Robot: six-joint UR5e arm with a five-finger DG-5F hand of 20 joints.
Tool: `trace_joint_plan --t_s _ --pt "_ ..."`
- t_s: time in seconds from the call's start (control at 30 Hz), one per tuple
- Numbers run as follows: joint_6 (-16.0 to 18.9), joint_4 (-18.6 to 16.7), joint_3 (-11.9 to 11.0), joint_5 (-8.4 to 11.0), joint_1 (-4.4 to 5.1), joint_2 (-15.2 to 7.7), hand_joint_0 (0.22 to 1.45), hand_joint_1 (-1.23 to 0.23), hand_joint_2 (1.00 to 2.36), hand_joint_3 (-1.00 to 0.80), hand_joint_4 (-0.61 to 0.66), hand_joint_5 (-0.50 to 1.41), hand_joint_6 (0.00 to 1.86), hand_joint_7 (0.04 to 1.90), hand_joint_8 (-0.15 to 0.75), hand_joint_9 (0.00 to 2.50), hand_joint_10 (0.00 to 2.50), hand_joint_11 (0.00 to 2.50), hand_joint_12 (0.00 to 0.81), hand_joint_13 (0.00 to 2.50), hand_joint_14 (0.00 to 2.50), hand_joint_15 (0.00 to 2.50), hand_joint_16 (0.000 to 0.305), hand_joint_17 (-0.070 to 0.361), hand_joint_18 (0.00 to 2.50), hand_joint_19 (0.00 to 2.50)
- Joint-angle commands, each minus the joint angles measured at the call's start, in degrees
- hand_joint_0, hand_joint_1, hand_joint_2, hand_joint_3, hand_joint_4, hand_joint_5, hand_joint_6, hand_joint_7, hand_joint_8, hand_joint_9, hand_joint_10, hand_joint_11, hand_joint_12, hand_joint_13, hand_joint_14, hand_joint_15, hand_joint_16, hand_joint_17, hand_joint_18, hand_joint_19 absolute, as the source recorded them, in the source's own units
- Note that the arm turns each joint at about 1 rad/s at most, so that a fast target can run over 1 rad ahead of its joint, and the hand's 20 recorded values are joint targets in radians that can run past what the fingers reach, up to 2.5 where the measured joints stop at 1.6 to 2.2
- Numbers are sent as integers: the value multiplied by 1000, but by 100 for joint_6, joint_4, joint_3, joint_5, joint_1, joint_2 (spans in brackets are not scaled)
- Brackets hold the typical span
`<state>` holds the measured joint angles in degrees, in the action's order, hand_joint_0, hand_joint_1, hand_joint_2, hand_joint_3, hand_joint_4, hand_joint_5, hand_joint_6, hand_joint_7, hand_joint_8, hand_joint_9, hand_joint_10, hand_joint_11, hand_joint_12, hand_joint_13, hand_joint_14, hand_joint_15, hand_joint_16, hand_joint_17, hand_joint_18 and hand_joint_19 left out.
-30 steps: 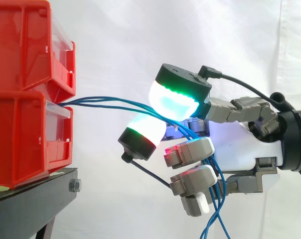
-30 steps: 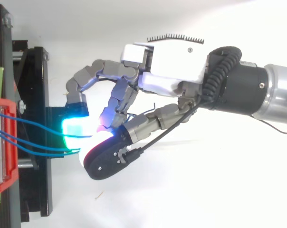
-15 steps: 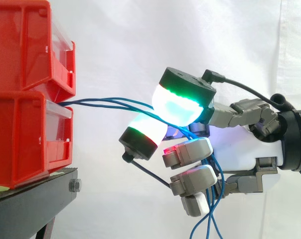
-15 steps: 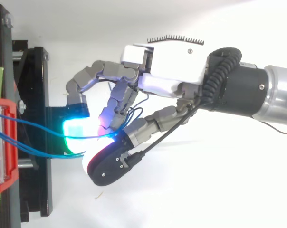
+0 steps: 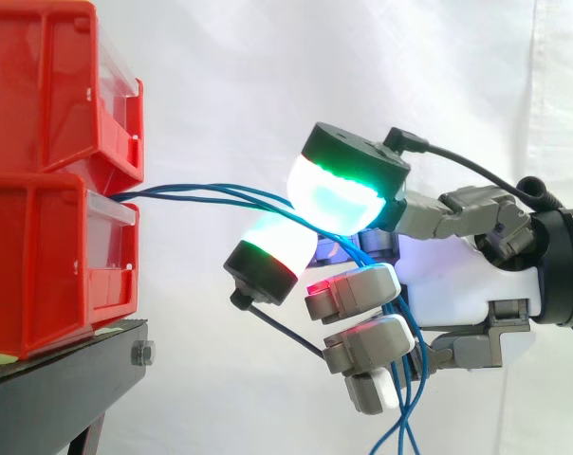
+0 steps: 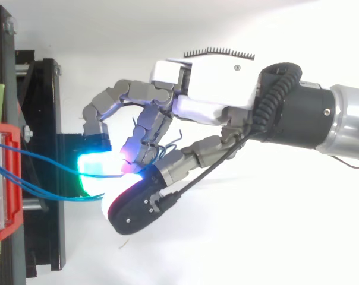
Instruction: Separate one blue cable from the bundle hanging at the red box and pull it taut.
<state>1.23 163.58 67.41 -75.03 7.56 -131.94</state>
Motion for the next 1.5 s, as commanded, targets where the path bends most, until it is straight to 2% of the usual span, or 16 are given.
trace_joint_plan --t_s 0.0,0.1,0.23,0.5,0.63,0.83,0.97,1.2,1.47 --pt "0 8 0 6 8 1 514 -648 1000 -500 50 -182 936 985 274 1155 127 1530 358 1172 19 1363 51 115 1000 859" --pt "0 -1 0 15 8 -8 493 -637 1000 -500 58 -183 933 977 282 1154 168 1494 371 1179 18 1356 53 120 1006 852" --pt "0 -10 0 129 26 -8 495 -640 1000 -500 56 -182 930 977 287 1170 160 1504 367 1179 18 1363 53 119 1003 868" --pt "0 25 0 146 26 -8 603 -724 1001 -484 32 -176 919 1034 249 1218 0 1618 328 1177 20 1375 47 107 972 903" --pt "0 -10 9 164 44 -8 653 -796 1003 -445 2 -174 919 1036 249 1226 10 1619 328 1186 21 1371 47 105 990 892" --pt "0 -1 0 146 26 -8 728 -889 1000 -500 -55 -173 922 1017 234 1218 65 1584 323 1200 22 1373 45 102 1022 856" --pt "0 -10 0 138 17 -8 708 -960 1000 -500 -50 -157 924 1052 247 1351 190 1579 333 1243 23 1402 45 101 1061 860" --pt "0 -10 0 146 26 -8 666 -1000 1000 -500 -28 -141 921 1069 254 1369 206 1588 342 1255 20 1407 45 101 1097 880" --pt "9 -10 0 138 26 -8 543 -961 1000 -500 -19 -116 894 1048 260 1366 150 1614 357 1241 19 1400 49 109 1076 892"
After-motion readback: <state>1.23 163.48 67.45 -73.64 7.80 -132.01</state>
